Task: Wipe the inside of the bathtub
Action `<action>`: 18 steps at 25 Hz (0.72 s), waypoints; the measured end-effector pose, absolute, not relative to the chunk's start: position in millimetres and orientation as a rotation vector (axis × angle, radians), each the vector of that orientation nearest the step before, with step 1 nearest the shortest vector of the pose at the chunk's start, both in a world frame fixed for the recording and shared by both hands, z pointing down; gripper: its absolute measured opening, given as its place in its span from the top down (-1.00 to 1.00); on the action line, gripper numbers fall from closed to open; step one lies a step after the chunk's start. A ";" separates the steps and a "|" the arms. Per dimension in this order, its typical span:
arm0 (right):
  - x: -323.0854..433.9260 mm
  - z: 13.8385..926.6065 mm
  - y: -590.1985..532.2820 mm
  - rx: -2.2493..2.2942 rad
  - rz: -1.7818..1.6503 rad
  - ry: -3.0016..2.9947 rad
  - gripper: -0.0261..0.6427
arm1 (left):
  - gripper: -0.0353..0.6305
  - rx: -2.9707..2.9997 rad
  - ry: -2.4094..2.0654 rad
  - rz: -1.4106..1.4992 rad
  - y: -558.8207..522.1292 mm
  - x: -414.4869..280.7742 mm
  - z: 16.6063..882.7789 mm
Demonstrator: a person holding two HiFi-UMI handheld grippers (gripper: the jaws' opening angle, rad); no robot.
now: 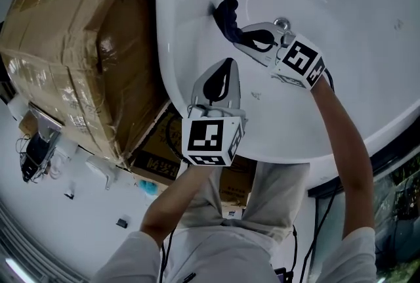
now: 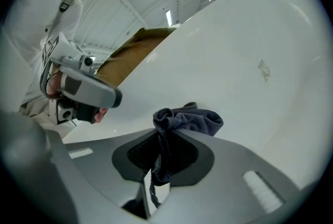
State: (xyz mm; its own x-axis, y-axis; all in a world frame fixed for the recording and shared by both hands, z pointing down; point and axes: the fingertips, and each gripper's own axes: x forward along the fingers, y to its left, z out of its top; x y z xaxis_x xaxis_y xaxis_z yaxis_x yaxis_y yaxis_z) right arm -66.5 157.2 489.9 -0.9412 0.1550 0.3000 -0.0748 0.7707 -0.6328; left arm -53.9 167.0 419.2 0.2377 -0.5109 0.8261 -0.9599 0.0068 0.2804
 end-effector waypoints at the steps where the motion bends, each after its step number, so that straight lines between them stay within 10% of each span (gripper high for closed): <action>1: -63.3 489.2 142.5 0.002 0.979 -2.645 0.78 | 0.89 1.636 -1.395 0.644 165.1 -53.9 419.5; 18: -44.8 522.8 -44.9 0.632 0.927 -2.672 0.78 | 0.89 1.607 -1.379 0.658 127.7 -57.3 440.6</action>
